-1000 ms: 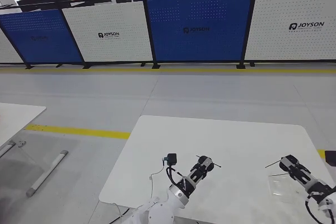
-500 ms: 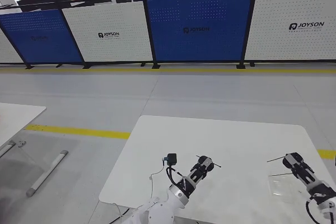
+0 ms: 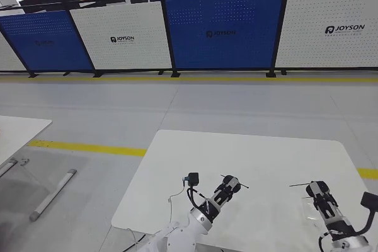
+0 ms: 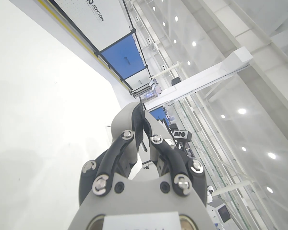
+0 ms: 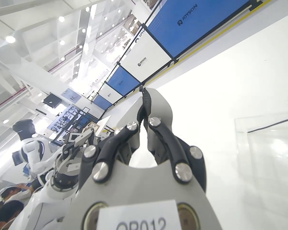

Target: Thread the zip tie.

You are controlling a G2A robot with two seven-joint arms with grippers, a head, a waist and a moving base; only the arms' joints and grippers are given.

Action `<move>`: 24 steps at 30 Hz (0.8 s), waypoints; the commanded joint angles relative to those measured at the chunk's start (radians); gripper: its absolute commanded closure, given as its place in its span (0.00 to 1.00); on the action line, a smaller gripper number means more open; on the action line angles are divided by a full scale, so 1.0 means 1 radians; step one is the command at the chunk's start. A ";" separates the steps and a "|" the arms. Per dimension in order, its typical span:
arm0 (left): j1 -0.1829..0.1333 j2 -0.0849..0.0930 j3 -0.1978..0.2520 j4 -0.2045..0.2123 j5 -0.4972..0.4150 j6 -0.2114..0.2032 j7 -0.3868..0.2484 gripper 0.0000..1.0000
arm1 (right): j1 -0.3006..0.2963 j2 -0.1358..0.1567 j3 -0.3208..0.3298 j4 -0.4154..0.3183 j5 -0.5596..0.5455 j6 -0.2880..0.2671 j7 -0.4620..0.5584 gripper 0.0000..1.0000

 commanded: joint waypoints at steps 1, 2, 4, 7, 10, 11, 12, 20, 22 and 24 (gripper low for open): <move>0.000 0.000 0.000 0.000 0.000 0.000 0.000 1.00 | 0.000 0.000 0.000 0.000 0.000 0.000 0.000 1.00; 0.000 0.000 0.000 0.000 0.000 0.000 0.000 1.00 | 0.000 0.000 0.000 0.000 0.000 0.000 0.000 1.00; 0.000 0.000 0.000 0.000 0.000 0.000 0.000 1.00 | 0.000 0.000 0.000 0.000 0.000 0.000 0.000 1.00; -0.002 0.000 0.001 -0.002 0.003 0.000 -0.004 1.00 | 0.000 0.000 0.000 0.000 0.000 0.000 0.000 1.00; -0.014 -0.003 0.015 -0.004 0.021 0.023 -0.027 1.00 | 0.000 0.000 0.000 0.000 0.000 0.000 0.000 1.00; -0.023 -0.004 0.023 0.001 0.048 0.037 -0.038 1.00 | 0.000 0.000 0.000 0.000 0.000 0.000 0.000 1.00; -0.028 -0.005 0.028 0.003 0.067 0.046 -0.041 1.00 | 0.000 0.000 0.000 0.000 0.000 0.000 0.000 1.00; -0.033 -0.005 0.034 0.004 0.096 0.071 -0.056 1.00 | 0.000 0.000 0.000 0.000 0.000 0.000 0.000 1.00; -0.033 -0.005 0.034 0.004 0.096 0.071 -0.056 1.00 | 0.002 -0.004 -0.004 -0.005 0.008 -0.005 -0.002 1.00; -0.033 -0.005 0.034 0.004 0.096 0.071 -0.056 1.00 | -0.004 -0.010 -0.016 -0.013 0.032 -0.023 -0.013 1.00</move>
